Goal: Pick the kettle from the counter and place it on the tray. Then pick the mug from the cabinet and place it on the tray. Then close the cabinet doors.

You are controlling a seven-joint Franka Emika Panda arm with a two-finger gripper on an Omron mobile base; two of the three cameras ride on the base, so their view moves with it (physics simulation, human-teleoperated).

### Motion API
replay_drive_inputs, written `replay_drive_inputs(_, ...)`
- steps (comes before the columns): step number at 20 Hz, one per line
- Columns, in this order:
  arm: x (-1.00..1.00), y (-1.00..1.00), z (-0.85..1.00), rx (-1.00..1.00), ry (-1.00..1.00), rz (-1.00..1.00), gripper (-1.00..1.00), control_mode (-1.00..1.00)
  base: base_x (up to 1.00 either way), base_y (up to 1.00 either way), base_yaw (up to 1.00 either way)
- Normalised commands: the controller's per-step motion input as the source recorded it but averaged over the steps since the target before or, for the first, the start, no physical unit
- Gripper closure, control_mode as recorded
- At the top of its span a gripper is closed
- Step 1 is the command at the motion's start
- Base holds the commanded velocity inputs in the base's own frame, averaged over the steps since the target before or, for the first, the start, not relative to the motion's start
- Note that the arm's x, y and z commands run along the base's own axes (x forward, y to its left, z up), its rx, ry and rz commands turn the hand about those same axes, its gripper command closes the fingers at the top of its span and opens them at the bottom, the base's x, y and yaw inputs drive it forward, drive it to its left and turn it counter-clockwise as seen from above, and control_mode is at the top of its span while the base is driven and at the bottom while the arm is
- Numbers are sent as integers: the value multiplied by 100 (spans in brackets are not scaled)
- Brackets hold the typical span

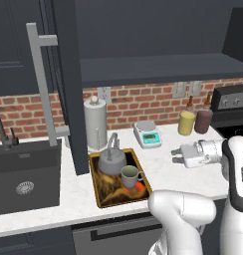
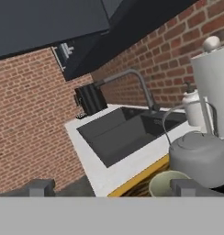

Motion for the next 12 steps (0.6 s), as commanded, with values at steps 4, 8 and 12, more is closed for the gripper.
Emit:
replay_drive_inputs(4,0,-16,0,14,4,0,-100,-100,0,0,0)
replay_drive_inputs(8,-6,-39,5,20,0,0,-100,-100,0,0,0)
replay_drive_inputs(12,-11,-56,31,20,1,0,-100,-100,0,0,0)
